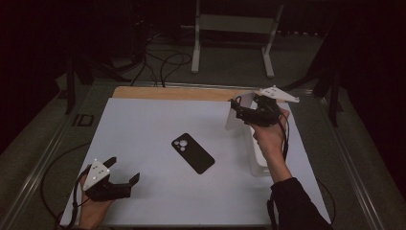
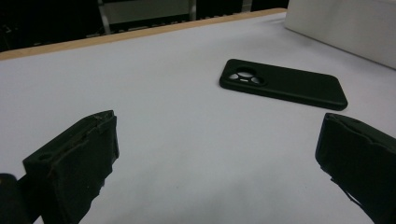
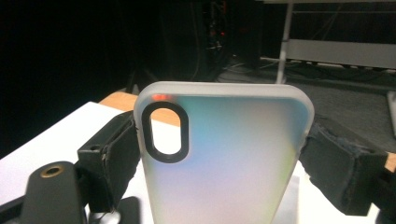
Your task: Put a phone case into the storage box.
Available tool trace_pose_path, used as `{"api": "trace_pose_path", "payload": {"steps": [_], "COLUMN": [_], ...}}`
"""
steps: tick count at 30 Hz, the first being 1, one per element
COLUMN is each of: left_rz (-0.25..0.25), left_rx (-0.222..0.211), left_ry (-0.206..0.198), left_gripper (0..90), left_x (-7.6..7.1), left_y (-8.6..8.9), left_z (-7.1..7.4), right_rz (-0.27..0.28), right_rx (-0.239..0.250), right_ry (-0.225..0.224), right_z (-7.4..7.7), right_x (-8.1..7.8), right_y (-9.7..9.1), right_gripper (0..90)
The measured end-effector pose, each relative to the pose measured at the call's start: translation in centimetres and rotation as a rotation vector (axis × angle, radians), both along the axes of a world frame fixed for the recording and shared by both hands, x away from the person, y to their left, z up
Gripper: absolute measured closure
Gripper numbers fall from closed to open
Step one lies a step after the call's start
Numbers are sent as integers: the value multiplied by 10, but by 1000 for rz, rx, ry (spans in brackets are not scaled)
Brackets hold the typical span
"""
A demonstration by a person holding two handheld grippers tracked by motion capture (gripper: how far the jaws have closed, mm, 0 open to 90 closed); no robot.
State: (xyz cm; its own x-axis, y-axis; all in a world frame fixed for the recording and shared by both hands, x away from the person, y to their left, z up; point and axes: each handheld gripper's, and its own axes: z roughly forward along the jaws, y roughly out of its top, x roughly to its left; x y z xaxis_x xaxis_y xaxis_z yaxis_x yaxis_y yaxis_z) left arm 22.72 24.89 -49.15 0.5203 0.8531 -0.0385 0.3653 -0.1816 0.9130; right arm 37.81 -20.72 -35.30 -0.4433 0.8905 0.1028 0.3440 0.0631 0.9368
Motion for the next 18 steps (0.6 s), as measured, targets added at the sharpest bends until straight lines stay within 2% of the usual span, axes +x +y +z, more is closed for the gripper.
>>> {"api": "trace_pose_path", "payload": {"steps": [2, 5, 9, 18], "left_rz": [-1, 0, 1, 2], "left_rx": [-10, -11, -19, -12], "left_ry": [10, 15, 8, 6], "left_gripper": [2, 2, 1, 2], "left_x": [1, 1, 0, 0], "left_y": [1, 1, 0, 0], "left_z": [-1, -2, -2, -3], "right_rz": [-12, -21, -50, -86], "right_rx": [2, 43, 27, 50], "right_ry": [3, 20, 27, 38], "right_z": [0, 1, 1, 0], "right_x": [4, 9, 18, 28], "right_y": [-4, -10, -16, -26], "right_gripper": [167, 167, 166, 166]}}
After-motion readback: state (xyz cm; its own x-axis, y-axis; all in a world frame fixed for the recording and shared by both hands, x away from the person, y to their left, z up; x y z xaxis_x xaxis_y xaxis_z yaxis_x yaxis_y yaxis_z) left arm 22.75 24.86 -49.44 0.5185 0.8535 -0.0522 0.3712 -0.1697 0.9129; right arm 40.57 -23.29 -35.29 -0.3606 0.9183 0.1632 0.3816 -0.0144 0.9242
